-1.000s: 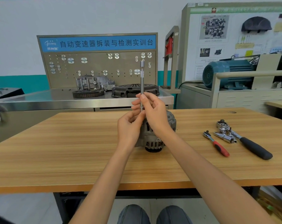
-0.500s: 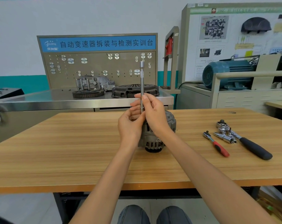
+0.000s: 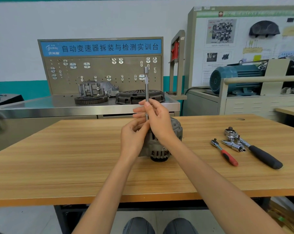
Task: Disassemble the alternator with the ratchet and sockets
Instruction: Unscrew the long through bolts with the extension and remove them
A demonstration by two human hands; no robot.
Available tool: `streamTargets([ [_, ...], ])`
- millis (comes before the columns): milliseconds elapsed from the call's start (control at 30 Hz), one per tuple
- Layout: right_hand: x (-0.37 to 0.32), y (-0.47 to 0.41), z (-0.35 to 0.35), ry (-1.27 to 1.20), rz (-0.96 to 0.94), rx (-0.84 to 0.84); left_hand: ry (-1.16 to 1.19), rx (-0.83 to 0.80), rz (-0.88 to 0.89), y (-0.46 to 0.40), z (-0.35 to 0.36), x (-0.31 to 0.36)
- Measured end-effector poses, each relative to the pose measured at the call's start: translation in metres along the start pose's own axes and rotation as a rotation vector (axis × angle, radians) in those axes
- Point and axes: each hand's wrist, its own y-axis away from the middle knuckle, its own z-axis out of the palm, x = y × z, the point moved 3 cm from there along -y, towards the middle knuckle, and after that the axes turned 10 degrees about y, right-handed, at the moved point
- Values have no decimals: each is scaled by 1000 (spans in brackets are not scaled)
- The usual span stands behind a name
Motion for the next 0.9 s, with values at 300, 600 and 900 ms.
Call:
streamTargets([
  [300,0,-1,2,-67,87,2,-106,97,-19,-6,2,2],
  [600,-4,-7,-2,-152,117,-23,-139,4,-10,-3,-5,-1],
  [900,-2,-17,-24,71,86,73,-255,55,61,-5,-5,4],
])
